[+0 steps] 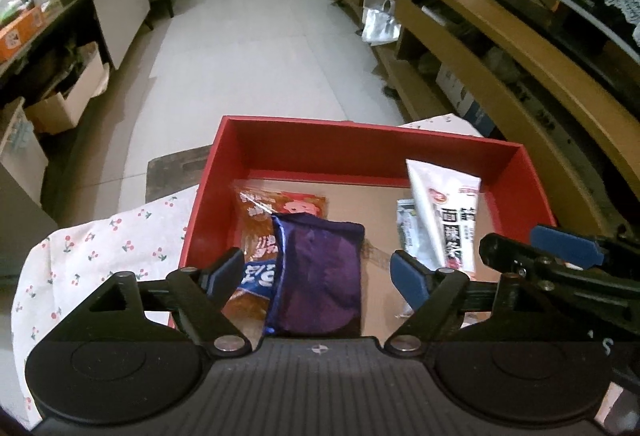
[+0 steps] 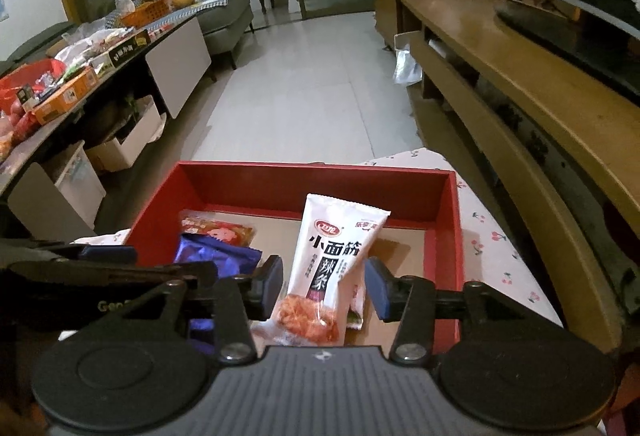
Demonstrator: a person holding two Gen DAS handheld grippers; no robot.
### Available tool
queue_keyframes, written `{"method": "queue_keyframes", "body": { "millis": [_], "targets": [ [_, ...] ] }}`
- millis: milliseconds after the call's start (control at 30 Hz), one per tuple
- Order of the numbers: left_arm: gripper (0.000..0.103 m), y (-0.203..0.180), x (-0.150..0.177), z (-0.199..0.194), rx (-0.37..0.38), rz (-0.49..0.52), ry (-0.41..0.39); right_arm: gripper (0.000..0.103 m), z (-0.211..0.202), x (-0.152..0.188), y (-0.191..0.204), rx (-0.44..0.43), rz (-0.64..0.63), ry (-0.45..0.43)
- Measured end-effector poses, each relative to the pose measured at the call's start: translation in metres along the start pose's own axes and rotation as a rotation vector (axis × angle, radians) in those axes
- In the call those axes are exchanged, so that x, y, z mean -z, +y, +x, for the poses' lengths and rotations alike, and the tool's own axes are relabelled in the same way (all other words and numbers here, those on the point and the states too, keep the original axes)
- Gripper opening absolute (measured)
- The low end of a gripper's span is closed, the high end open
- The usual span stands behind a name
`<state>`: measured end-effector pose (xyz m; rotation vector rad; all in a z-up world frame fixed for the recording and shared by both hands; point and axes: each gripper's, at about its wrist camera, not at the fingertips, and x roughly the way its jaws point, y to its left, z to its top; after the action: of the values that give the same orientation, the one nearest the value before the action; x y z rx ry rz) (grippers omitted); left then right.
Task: Organize snacks
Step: 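Lower the blue packet into the box with the left tool while the right tool releases the white bag, then move the left tool to the round cake pack while the right tool reaches the red chip bag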
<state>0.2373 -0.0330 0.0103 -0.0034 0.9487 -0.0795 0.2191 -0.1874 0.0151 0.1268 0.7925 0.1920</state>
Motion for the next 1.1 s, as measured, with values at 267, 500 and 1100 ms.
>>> {"method": "queue_keyframes", "body": {
  "millis": [267,500,1100],
  "targets": [
    [0.085,-0.003,0.011,-0.021,0.030,-0.002,-0.012,0.062,-0.025,0.015,0.000,0.003,0.028,-0.007],
    [0.085,-0.005,0.022,-0.030,0.042,0.003,-0.005,0.062,-0.038,0.024,0.003,0.001,0.027,-0.010],
    [0.086,0.008,0.064,-0.044,0.062,0.043,0.064,0.062,-0.057,0.069,0.021,-0.050,0.000,0.075]
  ]
}}
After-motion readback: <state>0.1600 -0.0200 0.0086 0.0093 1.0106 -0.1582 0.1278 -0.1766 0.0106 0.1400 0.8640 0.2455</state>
